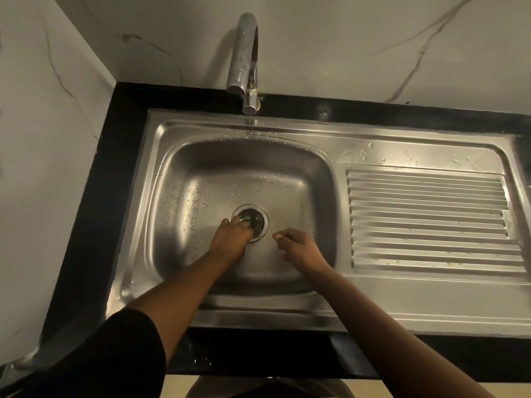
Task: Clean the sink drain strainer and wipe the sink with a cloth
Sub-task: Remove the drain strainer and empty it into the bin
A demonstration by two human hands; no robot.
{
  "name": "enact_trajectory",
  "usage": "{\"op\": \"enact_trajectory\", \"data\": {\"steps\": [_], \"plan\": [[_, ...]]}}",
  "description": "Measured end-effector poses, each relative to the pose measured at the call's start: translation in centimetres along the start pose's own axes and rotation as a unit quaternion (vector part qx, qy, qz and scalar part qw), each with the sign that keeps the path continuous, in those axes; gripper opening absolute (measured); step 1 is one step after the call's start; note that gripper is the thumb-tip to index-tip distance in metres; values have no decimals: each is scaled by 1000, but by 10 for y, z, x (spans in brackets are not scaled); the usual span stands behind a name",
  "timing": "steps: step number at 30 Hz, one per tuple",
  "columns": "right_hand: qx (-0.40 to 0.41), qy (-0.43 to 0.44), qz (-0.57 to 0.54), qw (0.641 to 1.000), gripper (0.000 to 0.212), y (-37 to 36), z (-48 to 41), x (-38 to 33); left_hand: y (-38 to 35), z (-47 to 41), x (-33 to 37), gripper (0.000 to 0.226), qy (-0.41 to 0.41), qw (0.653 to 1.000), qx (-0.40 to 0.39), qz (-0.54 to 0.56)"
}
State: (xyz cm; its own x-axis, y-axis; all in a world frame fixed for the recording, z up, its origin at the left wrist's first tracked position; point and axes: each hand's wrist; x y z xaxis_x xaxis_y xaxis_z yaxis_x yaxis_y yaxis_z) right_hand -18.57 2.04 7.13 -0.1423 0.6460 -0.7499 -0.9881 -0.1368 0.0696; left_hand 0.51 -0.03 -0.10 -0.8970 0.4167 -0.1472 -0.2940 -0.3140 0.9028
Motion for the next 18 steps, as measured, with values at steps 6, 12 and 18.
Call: {"op": "enact_trajectory", "data": {"steps": [6, 12, 18], "plan": [[-2, -4, -12, 1000, 25, 6, 6, -6, 19, 11, -11, 29, -7, 999, 18, 44], [-8, -21, -56, 998, 14, 5, 6, -9, 50, 41, -20, 18, -2, 985, 54, 163], [-6, -32, -136, 990, 27, 6, 6, -21, 86, 67, -9, 23, -6, 968, 165, 187]]}}
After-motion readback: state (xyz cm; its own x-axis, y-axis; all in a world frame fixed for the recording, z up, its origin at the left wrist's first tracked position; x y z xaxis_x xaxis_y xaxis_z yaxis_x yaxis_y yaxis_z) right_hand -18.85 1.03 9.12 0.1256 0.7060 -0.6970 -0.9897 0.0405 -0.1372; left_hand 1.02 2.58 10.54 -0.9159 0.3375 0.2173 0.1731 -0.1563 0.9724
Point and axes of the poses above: each hand's wrist, its own z-axis away from the middle knuckle, its own y-axis out of the back of the hand, x = y × z, and after that the axes turned 13 degrees about -z, right-handed
